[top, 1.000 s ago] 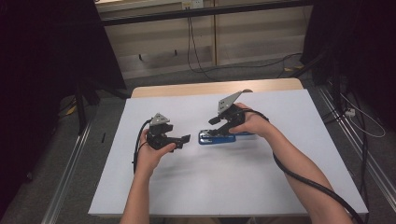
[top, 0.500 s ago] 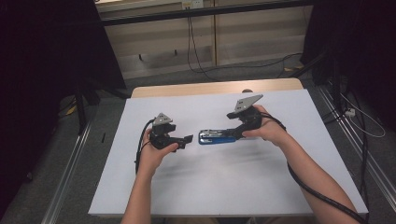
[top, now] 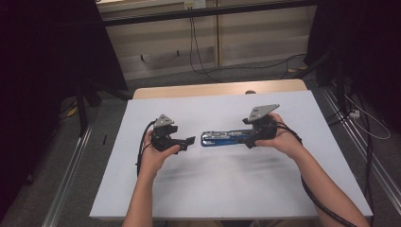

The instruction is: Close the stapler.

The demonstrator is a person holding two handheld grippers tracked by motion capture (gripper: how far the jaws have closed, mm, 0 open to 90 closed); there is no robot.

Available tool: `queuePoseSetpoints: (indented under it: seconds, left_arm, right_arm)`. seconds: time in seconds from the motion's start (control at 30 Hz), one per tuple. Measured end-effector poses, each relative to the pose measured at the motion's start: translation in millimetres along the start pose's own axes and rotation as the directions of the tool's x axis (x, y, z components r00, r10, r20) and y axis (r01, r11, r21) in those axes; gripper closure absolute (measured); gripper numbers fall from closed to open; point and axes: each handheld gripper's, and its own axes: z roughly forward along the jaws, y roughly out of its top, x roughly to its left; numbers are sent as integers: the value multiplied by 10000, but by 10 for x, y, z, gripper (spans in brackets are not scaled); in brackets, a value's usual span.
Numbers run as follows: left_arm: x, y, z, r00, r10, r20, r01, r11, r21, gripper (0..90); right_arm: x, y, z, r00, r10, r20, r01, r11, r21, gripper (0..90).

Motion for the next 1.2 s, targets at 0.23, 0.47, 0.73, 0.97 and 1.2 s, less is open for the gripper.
queuePoseSetpoints:
  seconds: [0.23,0.47,0.73,0.97,1.2]
  left_arm:
    - [-15,-3,26,10000,30,15,-30,10000,86,113]
    - [-44,12,24,9999,121,14,-121,9999,2,113]
    - [-68,10,72,9998,187,56,-188,9998,67,125]
    - [-70,3,140,9998,214,-4,-214,9995,216,207]
    - [-101,-23,204,9985,514,-189,-507,9981,339,442]
  right_arm:
    - [11,-122,-158,9976,260,639,-266,9996,88,171]
    - [1,-245,-309,9925,812,919,-800,9967,-168,165]
    - [-18,-362,-469,9796,1343,1493,-1302,9908,-368,245]
    - [-83,-440,-569,9615,1781,2094,-1647,9831,-801,384]
    - [-135,-517,-610,9432,2232,2459,-2077,9743,-877,600]
